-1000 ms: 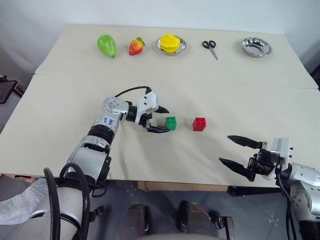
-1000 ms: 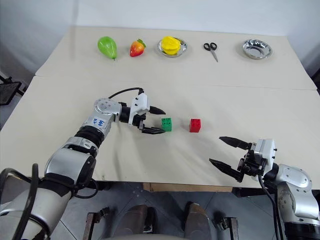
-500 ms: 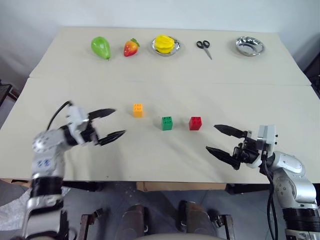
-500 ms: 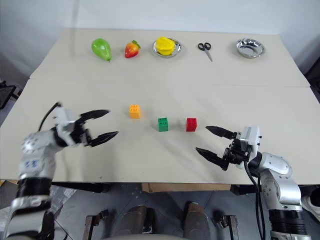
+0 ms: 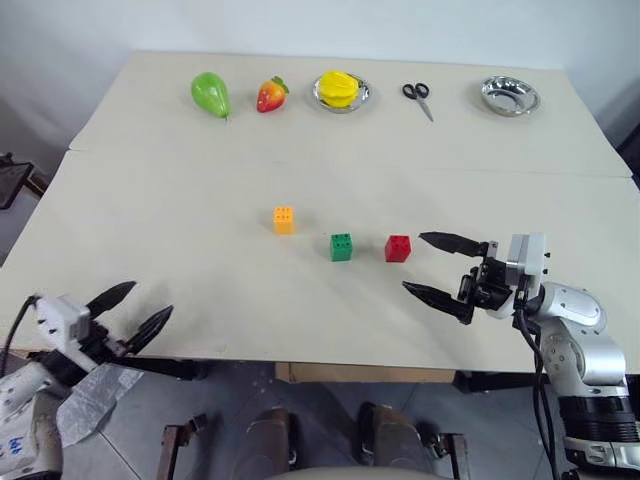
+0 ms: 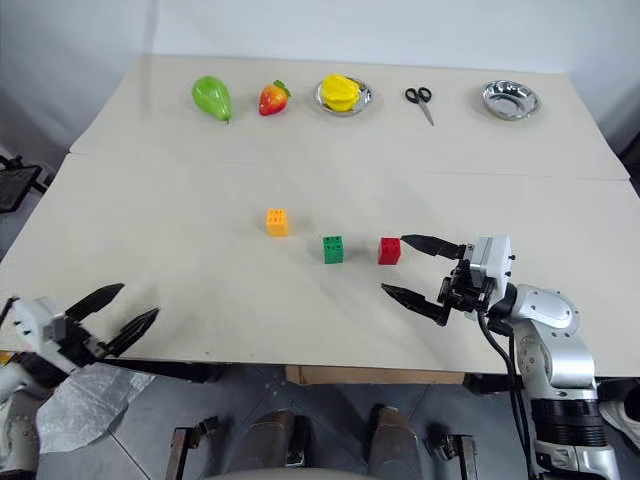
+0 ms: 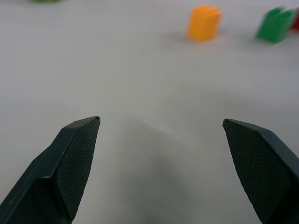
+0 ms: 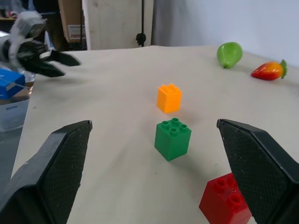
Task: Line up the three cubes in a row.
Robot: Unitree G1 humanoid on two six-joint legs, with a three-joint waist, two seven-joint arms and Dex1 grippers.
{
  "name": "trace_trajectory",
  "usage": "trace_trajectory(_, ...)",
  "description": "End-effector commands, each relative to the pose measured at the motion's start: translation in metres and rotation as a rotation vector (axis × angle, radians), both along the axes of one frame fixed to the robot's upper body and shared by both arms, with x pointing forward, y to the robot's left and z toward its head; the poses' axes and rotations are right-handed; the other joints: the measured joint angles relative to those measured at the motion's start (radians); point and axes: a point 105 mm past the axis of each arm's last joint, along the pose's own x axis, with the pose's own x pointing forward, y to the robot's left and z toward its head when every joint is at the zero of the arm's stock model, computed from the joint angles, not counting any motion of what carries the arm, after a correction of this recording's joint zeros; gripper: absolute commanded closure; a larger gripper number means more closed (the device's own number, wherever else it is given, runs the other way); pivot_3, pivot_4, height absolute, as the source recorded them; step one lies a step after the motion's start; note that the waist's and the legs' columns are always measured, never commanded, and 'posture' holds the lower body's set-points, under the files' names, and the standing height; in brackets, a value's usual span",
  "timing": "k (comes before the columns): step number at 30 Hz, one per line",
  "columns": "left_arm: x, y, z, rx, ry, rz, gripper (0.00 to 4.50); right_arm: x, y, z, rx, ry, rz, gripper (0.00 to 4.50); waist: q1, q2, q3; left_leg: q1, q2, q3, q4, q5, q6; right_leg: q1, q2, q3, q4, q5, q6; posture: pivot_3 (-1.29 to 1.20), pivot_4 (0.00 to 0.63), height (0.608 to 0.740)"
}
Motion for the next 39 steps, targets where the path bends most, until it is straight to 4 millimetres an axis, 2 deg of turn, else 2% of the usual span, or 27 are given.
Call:
trace_trajectory(1, 0.03, -0.031, 0.007, 0.052, -0.007, -0.07, 0.02, -0.003, -0.001, 0.004, -0.026, -0.014, 0.012, 0.0, 0.002, 0.0, 0.0, 0.0, 0.0, 0.0, 0.0, 0.0, 0.0, 0.0, 0.0, 0.0, 0.0, 0.0, 0.0, 0.0, 0.15, 0.74)
trace_trajectory(5, 0.071, -0.069, 0.019, 0.04, -0.02, -0.045, 0.02, -0.005, -0.002, 0.003, -0.044, -0.011, 0.013, 0.0, -0.001, 0.0, 0.0, 0.0, -0.003, 0.001, 0.0, 0.0, 0.0, 0.0, 0.001, 0.0, 0.0, 0.0, 0.0, 0.0, 0.15, 0.74)
trace_trajectory(10, 0.082, -0.108, 0.019, 0.002, 0.003, 0.03, 0.02, -0.007, -0.003, 0.003, -0.045, -0.014, 0.003, 0.0, -0.017, 0.0, 0.0, 0.0, -0.004, 0.002, -0.002, 0.0, 0.0, 0.0, 0.003, 0.0, -0.003, 0.0, 0.0, 0.0, 0.15, 0.74)
trace_trajectory(16, 0.089, -0.125, 0.013, -0.064, 0.017, 0.195, 0.02, -0.011, 0.001, 0.0, -0.028, -0.004, -0.005, 0.0, -0.007, 0.0, 0.0, -0.001, -0.004, 0.002, -0.001, 0.0, 0.0, 0.001, 0.003, 0.0, -0.004, 0.0, 0.001, 0.0, 0.15, 0.74)
trace_trajectory(20, 0.101, -0.151, 0.014, -0.102, -0.001, 0.273, 0.02, -0.012, 0.003, -0.003, -0.024, 0.01, 0.002, 0.0, 0.006, 0.0, 0.0, -0.001, -0.003, 0.002, 0.001, 0.0, 0.0, 0.001, 0.003, 0.0, -0.003, 0.001, 0.001, 0.0, 0.15, 0.74)
trace_trajectory(27, 0.116, -0.181, 0.017, -0.064, -0.072, 0.298, 0.02, -0.011, 0.007, -0.003, -0.014, 0.017, 0.01, 0.0, 0.005, 0.0, 0.0, -0.002, -0.003, 0.001, 0.003, 0.0, 0.001, 0.002, 0.002, -0.001, -0.004, 0.001, 0.003, 0.0, 0.15, 0.74)
trace_trajectory(31, 0.127, -0.19, 0.025, -0.087, -0.094, 0.348, 0.02, -0.01, 0.008, -0.002, -0.005, 0.014, 0.011, 0.0, 0.006, 0.0, 0.0, -0.002, -0.003, 0.001, 0.003, 0.0, 0.001, 0.002, 0.002, -0.001, -0.004, 0.001, 0.003, 0.0, 0.15, 0.74)
trace_trajectory(34, 0.13, -0.196, 0.022, -0.1, -0.057, 0.334, 0.02, -0.01, 0.009, -0.002, -0.001, 0.013, 0.008, 0.0, 0.005, 0.0, 0.0, -0.002, -0.003, 0.001, 0.003, 0.0, 0.001, 0.002, 0.002, -0.001, -0.004, 0.001, 0.003, 0.0, 0.15, 0.74)
trace_trajectory(37, 0.132, -0.193, 0.017, -0.109, -0.022, 0.35, 0.61, -0.011, 0.01, -0.003, 0.002, 0.011, 0.005, 0.0, 0.004, 0.0, 0.0, -0.002, -0.003, 0.001, 0.003, 0.0, 0.001, 0.002, 0.002, -0.001, -0.004, 0.001, 0.003, 0.0, 0.15, 0.74)
trace_trajectory(39, 0.132, -0.191, 0.017, -0.092, -0.019, 0.352, 1.24, -0.01, 0.01, -0.002, 0.006, 0.009, -0.002, 0.0, 0.004, 0.0, 0.0, -0.002, -0.003, 0.001, 0.003, 0.0, 0.001, 0.002, 0.002, -0.001, -0.004, 0.001, 0.003, 0.0, 0.15, 0.74)
